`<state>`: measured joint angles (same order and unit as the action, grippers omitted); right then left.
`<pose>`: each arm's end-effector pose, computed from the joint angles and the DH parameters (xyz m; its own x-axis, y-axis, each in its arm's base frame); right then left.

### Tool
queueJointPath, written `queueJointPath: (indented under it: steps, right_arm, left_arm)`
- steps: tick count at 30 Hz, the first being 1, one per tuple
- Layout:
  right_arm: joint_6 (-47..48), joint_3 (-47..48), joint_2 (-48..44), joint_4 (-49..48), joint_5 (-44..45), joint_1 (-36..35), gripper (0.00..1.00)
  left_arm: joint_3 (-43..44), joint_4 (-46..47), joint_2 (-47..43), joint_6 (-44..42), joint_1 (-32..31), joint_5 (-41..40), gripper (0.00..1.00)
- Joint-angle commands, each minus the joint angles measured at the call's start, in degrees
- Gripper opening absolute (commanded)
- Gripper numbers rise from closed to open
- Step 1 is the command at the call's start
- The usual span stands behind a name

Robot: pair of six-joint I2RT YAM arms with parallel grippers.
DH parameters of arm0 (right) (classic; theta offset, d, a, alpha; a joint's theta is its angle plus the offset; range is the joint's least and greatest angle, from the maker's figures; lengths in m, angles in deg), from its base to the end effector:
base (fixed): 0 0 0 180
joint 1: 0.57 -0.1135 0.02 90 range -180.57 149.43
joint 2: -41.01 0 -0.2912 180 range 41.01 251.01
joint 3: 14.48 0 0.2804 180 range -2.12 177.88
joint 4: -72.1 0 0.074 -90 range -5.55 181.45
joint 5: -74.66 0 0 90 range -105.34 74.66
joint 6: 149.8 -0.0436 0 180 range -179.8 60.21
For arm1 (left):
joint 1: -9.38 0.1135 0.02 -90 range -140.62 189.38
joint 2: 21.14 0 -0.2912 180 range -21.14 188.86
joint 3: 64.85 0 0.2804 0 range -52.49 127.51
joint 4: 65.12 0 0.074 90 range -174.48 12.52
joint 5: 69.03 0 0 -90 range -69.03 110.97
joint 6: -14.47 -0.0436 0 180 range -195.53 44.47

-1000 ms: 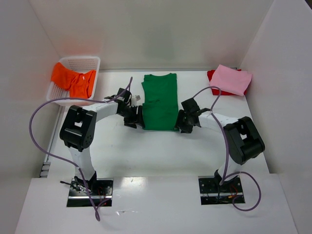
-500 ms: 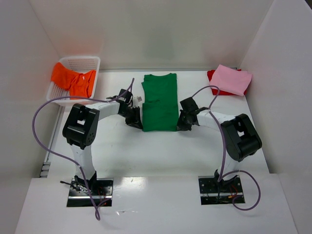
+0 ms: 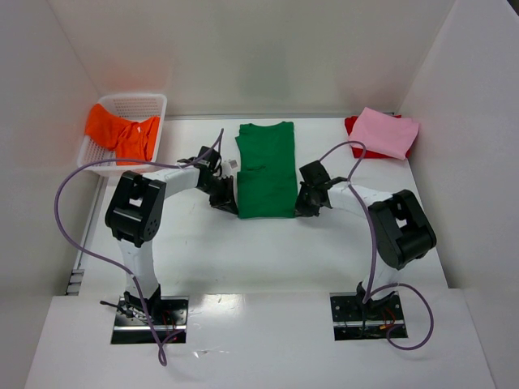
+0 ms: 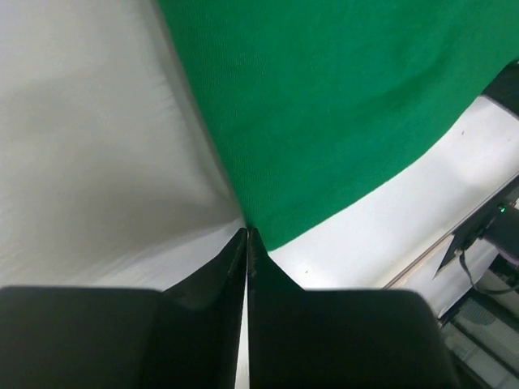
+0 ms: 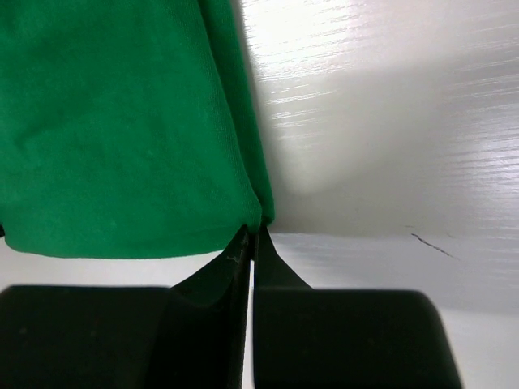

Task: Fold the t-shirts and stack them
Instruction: Grab one side of the 2/3 rectangular tshirt with both arms

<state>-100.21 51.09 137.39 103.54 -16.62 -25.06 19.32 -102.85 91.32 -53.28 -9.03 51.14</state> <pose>0.3162 0.1451 0.1552 -0.8880 0.3077 -0.3417 0.1993 0.9273 0.3169 0.3950 -0.1546 0.1477 -0.9791 -0.0191 -0.2023 0.1038 0.8088 -0.5789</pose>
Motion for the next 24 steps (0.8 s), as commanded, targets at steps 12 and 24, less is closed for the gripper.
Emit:
queueJointPath:
  steps: [12,24]
  right_arm:
    - [0.07,1.11,-2.16,0.16,-0.13,0.06,0.0]
    - [0.07,1.63,-1.63,-0.37,-0.88,0.06,0.0]
  left_arm:
    - [1.05,-2.66,-1.16,-3.35,0.22,5.51,0.62]
    - [1.58,-2.13,2.14,-0.81,0.22,4.81,0.5]
